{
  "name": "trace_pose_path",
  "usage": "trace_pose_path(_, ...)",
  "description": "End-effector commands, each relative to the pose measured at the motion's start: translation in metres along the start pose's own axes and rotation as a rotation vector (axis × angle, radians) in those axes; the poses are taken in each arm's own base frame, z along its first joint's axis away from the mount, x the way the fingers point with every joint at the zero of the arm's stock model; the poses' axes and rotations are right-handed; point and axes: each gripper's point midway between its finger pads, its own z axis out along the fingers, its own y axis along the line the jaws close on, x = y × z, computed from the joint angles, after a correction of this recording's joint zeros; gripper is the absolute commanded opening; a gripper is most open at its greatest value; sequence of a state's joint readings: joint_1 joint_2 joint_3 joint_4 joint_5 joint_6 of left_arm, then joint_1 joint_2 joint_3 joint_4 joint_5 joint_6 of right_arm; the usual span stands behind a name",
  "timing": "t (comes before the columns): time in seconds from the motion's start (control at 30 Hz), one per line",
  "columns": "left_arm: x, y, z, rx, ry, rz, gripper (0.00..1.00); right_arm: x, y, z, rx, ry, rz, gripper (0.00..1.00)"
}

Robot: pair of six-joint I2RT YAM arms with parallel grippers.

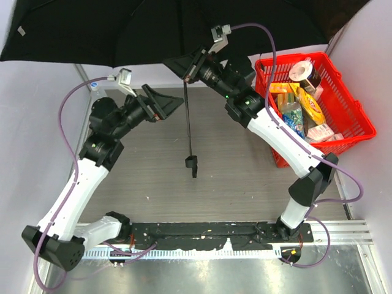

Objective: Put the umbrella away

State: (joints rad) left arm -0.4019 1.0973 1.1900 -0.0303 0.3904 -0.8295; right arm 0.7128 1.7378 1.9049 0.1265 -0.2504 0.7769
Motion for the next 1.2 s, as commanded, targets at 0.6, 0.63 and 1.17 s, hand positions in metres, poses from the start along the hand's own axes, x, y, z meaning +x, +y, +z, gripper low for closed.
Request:
trace_pose_path(0.6,-0.021,-0.079,-0.007,0.348,0.059,0.032,0.28,-0.036,0.074,-0.007,-0.365,-0.167,0.144,0.01)
trace_pose_path(0.63,-0.023,-0.081,-0.009,0.349,0.059,0.042,0.24,-0.035,0.075,-0.006,-0.377,-0.164,0.162,0.01)
trace_pose_path(1.17,-0.085,0.008,-0.069,-0.375,-0.143,0.495,0.00,0.003,-0.016,0.047,0.145,-0.052,-0.077,0.62)
